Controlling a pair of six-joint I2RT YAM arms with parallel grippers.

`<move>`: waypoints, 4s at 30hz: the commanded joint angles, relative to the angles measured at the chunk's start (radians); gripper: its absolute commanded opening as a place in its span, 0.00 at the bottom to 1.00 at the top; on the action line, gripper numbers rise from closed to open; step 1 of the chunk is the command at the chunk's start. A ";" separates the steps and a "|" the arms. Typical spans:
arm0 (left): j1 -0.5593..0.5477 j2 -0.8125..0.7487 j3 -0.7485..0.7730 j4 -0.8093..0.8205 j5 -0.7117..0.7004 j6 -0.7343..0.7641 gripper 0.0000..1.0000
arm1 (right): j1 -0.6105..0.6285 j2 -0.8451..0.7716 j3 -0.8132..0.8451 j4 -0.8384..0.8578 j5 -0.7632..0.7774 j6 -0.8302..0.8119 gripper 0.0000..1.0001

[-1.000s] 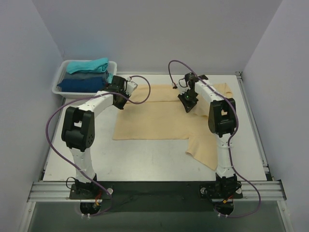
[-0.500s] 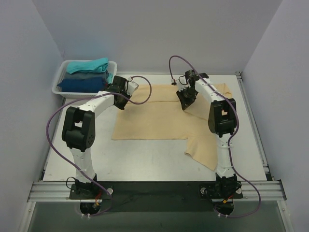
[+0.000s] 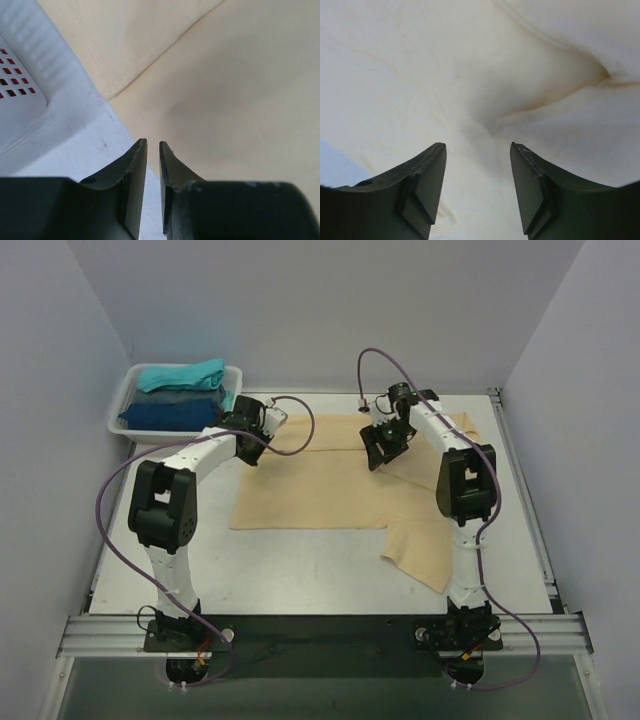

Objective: Roll the t-shirts
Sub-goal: Fold the T-shirt at the center of the board.

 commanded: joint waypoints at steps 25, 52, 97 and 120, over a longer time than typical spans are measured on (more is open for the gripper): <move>0.025 -0.161 -0.072 -0.053 0.099 0.043 0.40 | -0.133 -1.330 -1.429 -0.406 -0.096 -1.781 0.51; 0.091 -0.076 -0.002 -0.047 0.077 0.056 0.39 | -0.158 -1.238 -1.504 -0.299 0.083 -1.949 0.38; 0.180 -0.110 -0.003 -0.160 0.252 0.158 0.39 | -0.099 -1.145 -1.265 -0.180 0.045 -1.421 0.00; 0.260 -0.167 -0.281 -0.372 0.380 -0.090 0.51 | 0.062 -1.385 -1.240 -0.093 0.179 -0.620 0.00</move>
